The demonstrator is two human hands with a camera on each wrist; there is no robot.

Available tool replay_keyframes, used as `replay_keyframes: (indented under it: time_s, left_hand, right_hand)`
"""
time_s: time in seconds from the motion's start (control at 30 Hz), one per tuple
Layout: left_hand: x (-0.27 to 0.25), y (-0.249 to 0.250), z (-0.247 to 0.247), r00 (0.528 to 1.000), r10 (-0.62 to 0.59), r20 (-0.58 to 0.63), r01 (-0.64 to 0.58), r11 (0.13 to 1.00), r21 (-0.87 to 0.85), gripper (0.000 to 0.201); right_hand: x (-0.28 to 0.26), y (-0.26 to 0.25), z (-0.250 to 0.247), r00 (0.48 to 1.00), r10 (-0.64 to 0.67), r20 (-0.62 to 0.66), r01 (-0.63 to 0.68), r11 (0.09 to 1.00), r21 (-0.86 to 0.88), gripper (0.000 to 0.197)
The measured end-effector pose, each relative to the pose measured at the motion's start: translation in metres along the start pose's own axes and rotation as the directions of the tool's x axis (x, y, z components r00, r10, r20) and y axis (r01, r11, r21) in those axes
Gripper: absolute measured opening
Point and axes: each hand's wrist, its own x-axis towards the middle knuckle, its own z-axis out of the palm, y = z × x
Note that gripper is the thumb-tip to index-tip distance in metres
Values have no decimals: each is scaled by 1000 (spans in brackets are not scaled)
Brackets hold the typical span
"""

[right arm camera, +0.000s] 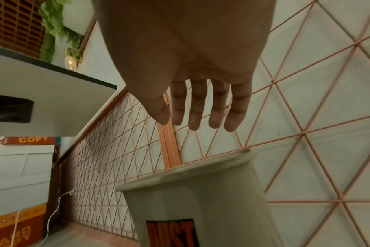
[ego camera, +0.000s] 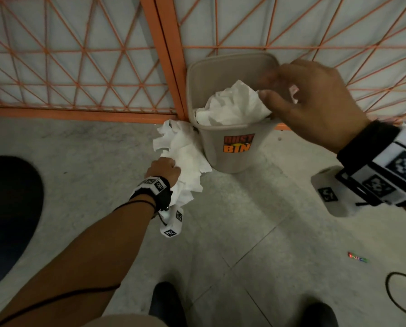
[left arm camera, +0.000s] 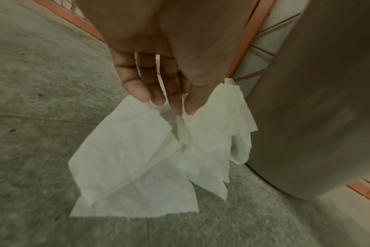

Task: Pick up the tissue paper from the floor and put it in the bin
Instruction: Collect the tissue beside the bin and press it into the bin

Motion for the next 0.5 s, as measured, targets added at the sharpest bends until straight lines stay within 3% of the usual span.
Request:
replay_keyframes:
  time_s: [0.17, 0.33, 0.43, 0.5]
  left_hand:
    - [-21, 1, -11, 982, -9, -188, -6, 997, -82, 26]
    - [-58, 0, -50, 884, 118, -453, -241, 945, -223, 24]
    - [-86, 11, -83, 859, 163, -485, -402, 801, -443, 22]
    - [-105, 27, -108, 824, 215, -524, -502, 705, -501, 22]
  right_hand:
    - [-13, 9, -3, 997, 72, -37, -69, 995, 72, 29]
    - [-35, 9, -5, 992, 90, -89, -78, 989, 129, 21]
    - [-51, 7, 2, 993, 104, -60, -93, 982, 162, 17]
    - [-64, 5, 12, 994, 110, 2, -108, 974, 200, 16]
